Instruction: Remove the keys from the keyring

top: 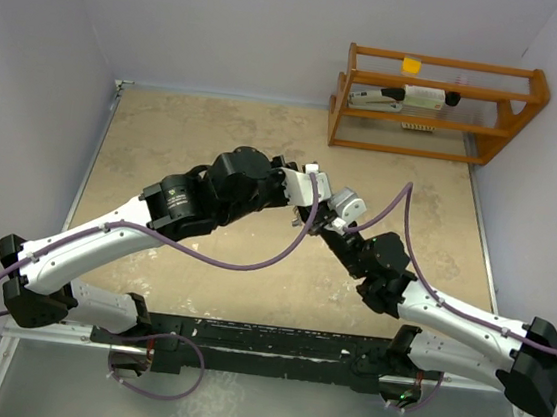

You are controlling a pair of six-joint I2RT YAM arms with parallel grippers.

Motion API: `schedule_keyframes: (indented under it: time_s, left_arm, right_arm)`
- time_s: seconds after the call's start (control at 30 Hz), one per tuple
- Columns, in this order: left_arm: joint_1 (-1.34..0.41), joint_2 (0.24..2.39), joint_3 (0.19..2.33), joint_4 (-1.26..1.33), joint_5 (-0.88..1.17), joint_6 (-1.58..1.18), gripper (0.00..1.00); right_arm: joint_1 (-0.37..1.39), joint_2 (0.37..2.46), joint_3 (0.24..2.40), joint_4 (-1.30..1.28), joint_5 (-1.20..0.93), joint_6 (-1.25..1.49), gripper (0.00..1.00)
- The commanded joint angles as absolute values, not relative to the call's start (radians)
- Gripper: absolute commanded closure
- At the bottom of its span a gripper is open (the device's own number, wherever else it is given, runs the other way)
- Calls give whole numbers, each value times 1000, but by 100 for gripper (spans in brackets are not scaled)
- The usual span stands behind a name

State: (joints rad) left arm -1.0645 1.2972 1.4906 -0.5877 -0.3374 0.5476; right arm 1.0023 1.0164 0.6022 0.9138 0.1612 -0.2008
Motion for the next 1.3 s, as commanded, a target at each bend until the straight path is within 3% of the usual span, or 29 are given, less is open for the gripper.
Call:
schedule_keyframes:
  time_s: [0.0, 0.4, 1.27]
  left_arm:
    - [-1061, 1294, 1521, -537, -339, 594, 100]
    - [-1045, 1248, 1559, -667, -179, 684, 100]
    - [-1045, 1235, 1676, -934, 193, 810, 100]
  right_arm:
    - [1020, 969, 646, 930, 32, -168, 100]
    - [1020, 896, 796, 540, -135, -109, 100]
    - [1020, 881, 958, 354, -595, 42, 100]
